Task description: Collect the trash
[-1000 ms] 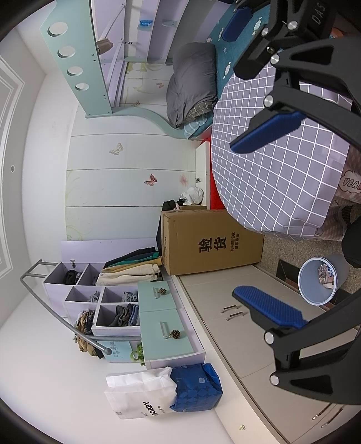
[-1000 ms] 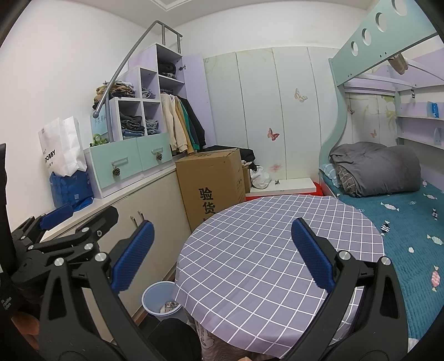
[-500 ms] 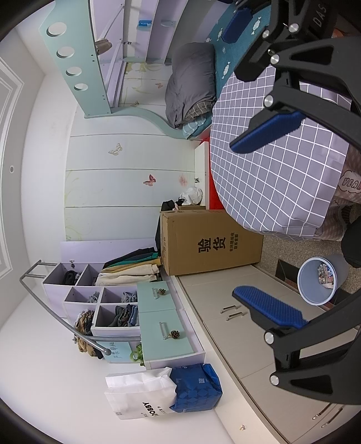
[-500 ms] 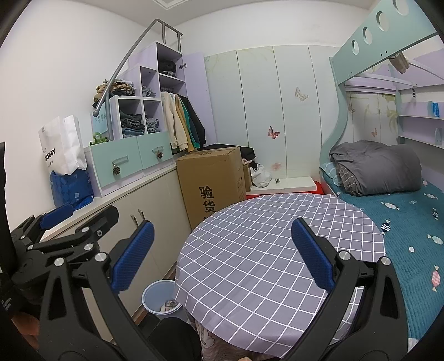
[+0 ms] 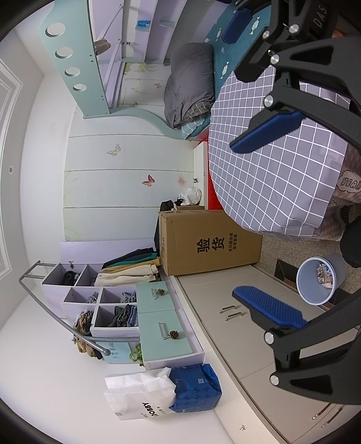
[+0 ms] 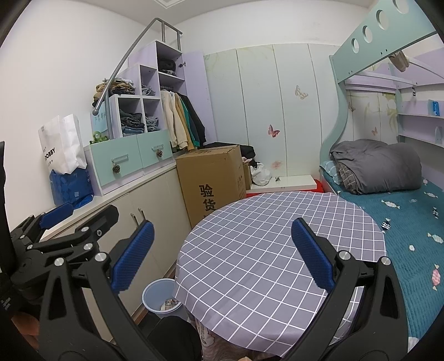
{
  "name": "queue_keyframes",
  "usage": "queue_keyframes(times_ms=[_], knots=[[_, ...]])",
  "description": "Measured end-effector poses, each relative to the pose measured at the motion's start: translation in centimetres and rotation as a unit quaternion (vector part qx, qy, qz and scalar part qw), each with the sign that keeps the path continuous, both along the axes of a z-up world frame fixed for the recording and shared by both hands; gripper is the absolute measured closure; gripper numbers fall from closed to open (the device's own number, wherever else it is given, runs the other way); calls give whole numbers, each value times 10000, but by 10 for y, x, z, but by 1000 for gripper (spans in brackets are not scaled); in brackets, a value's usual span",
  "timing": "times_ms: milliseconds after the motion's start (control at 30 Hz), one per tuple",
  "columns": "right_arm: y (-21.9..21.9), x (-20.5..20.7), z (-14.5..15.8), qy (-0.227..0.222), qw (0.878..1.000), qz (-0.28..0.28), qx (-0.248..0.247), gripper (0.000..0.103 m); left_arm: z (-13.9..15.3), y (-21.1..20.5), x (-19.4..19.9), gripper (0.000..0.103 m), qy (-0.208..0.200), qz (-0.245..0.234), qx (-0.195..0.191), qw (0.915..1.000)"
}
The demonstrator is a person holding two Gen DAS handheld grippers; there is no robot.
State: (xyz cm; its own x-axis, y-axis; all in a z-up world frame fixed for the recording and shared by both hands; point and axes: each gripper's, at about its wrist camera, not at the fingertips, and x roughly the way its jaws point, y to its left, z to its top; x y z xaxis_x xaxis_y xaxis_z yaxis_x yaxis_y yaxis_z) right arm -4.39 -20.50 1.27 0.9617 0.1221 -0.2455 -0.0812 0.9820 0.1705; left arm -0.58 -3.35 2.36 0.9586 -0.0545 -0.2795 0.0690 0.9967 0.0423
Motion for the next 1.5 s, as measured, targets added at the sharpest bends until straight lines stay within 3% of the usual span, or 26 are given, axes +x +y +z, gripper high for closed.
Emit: queue_keyframes(times_ms=[1500], knots=[[-3, 1, -5, 83, 9999, 52, 35, 6, -5, -1, 0, 9, 27, 2, 19, 10000]])
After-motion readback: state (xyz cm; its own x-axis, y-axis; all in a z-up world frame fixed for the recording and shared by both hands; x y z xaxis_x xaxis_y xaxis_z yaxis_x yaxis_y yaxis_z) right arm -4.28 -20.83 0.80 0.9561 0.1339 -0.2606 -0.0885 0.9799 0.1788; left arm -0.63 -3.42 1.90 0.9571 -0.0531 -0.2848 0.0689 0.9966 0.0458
